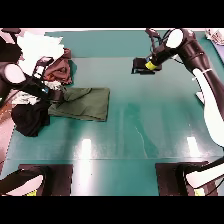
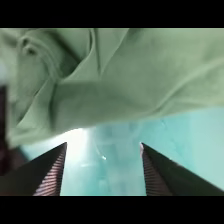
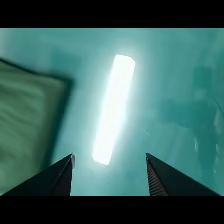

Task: Fold the shirts.

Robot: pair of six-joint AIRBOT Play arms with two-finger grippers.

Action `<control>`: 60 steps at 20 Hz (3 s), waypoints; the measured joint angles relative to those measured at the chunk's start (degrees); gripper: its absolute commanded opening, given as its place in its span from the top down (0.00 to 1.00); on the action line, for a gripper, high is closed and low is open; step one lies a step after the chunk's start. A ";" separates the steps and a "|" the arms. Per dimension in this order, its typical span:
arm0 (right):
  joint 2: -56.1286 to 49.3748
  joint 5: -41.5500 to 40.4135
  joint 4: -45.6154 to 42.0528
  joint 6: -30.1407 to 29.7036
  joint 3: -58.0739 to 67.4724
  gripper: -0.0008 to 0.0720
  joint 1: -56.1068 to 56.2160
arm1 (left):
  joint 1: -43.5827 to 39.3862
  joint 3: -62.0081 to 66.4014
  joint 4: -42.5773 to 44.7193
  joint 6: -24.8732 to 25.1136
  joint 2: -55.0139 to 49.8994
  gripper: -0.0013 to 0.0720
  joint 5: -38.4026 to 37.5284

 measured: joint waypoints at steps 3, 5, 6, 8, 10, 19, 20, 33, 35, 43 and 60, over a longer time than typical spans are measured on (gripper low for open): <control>4.24 -0.39 -0.96 -1.25 -7.93 0.27 0.37 | 0.00 -1.29 -1.42 0.15 -4.42 0.24 5.35; 7.23 -1.64 -0.94 -1.75 -13.60 0.27 1.27 | 0.00 -1.66 -1.84 0.24 -6.25 0.25 8.94; 8.98 -2.58 -0.96 -1.90 -16.70 0.27 1.79 | 0.00 -1.77 -1.86 0.28 -6.84 0.25 10.69; 12.28 -4.57 -1.16 -2.12 -22.49 0.27 2.95 | 0.04 -1.90 -1.70 0.33 -7.54 0.38 13.46; 15.58 -6.75 -1.16 -2.21 -27.80 0.27 4.26 | -0.04 -1.99 -1.27 0.33 -7.89 0.63 15.17; 27.54 -14.45 1.95 -0.72 -47.80 0.30 11.43 | -0.02 -1.95 7.85 -8.76 -8.35 0.94 26.73; 28.57 -16.00 3.26 -0.68 -49.88 0.30 12.17 | -0.02 -1.92 10.43 -11.72 -8.52 0.77 28.46; 34.32 -34.71 17.73 -0.57 -60.22 0.10 14.14 | 0.00 -0.33 20.24 -19.76 -13.05 0.02 30.58; 33.94 -37.33 18.32 -0.63 -60.30 0.10 14.12 | 0.00 -0.20 20.41 -19.52 -13.31 0.02 28.59; 21.22 -48.54 32.37 -13.31 -58.73 0.08 14.10 | 0.00 -0.09 20.65 -20.31 -6.38 0.03 14.86; -12.66 -42.05 55.32 -32.70 -23.74 0.96 20.90 | 0.00 -0.37 20.74 -18.03 9.84 0.03 -5.42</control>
